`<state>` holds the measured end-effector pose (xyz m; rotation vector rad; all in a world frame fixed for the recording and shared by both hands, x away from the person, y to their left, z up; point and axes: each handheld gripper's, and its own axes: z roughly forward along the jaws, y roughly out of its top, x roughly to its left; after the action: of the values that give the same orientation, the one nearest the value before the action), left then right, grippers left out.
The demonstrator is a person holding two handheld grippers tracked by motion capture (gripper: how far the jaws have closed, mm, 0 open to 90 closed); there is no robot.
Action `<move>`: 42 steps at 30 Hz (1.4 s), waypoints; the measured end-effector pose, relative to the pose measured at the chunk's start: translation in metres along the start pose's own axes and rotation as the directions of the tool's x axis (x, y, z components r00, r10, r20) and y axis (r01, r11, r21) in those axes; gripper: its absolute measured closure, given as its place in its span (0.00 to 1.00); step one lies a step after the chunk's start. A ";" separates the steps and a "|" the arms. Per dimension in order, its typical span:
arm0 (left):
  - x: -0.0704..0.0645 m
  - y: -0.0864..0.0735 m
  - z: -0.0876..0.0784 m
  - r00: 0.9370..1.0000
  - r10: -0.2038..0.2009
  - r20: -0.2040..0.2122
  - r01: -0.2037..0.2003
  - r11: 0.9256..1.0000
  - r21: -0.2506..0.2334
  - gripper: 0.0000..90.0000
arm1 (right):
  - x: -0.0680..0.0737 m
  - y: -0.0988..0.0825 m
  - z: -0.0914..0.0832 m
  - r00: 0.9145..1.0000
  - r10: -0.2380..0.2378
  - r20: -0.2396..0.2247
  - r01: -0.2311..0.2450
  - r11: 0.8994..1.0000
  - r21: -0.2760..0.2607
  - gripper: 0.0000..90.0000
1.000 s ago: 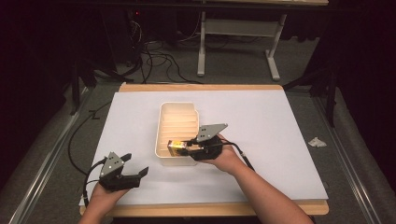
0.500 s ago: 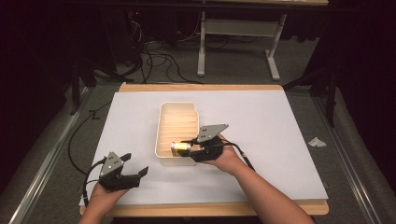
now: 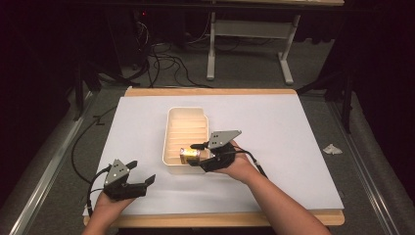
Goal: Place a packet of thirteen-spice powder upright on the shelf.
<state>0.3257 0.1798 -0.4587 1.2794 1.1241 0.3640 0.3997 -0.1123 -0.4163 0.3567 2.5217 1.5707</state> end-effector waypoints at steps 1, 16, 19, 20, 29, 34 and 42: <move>0.000 0.000 0.000 1.000 0.001 0.000 -0.001 1.000 0.001 0.18 | 0.000 0.000 0.000 1.000 -0.001 0.001 0.001 1.000 0.000 0.48; 0.001 0.003 -0.002 1.000 -0.004 -0.009 0.004 1.000 -0.025 0.18 | 0.004 0.006 -0.007 0.998 0.013 0.059 -0.013 1.000 -0.004 0.29; 0.001 0.003 -0.002 1.000 -0.004 -0.009 0.003 1.000 -0.025 0.18 | 0.005 0.007 -0.010 0.998 0.013 0.067 -0.013 1.000 -0.006 0.28; 0.001 0.003 -0.002 1.000 -0.003 -0.009 0.003 1.000 -0.024 0.18 | 0.005 0.007 -0.010 0.998 0.015 0.069 -0.015 1.000 -0.009 0.28; 0.001 0.003 -0.002 1.000 -0.003 -0.011 0.003 1.000 -0.024 0.18 | 0.006 0.008 -0.024 0.994 0.015 0.105 -0.014 1.000 -0.010 0.27; 0.001 0.002 -0.002 1.000 -0.003 -0.011 0.003 1.000 -0.024 0.18 | 0.004 0.005 -0.037 0.988 0.029 0.152 -0.028 1.000 -0.007 0.27; 0.002 0.003 -0.001 1.000 -0.005 -0.014 0.004 1.000 -0.029 0.18 | -0.004 -0.009 -0.063 0.969 0.074 0.234 -0.077 0.997 0.004 0.28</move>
<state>0.3268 0.1828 -0.4565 1.2503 1.1299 0.3851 0.3864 -0.1714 -0.3962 0.6082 2.3648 1.4428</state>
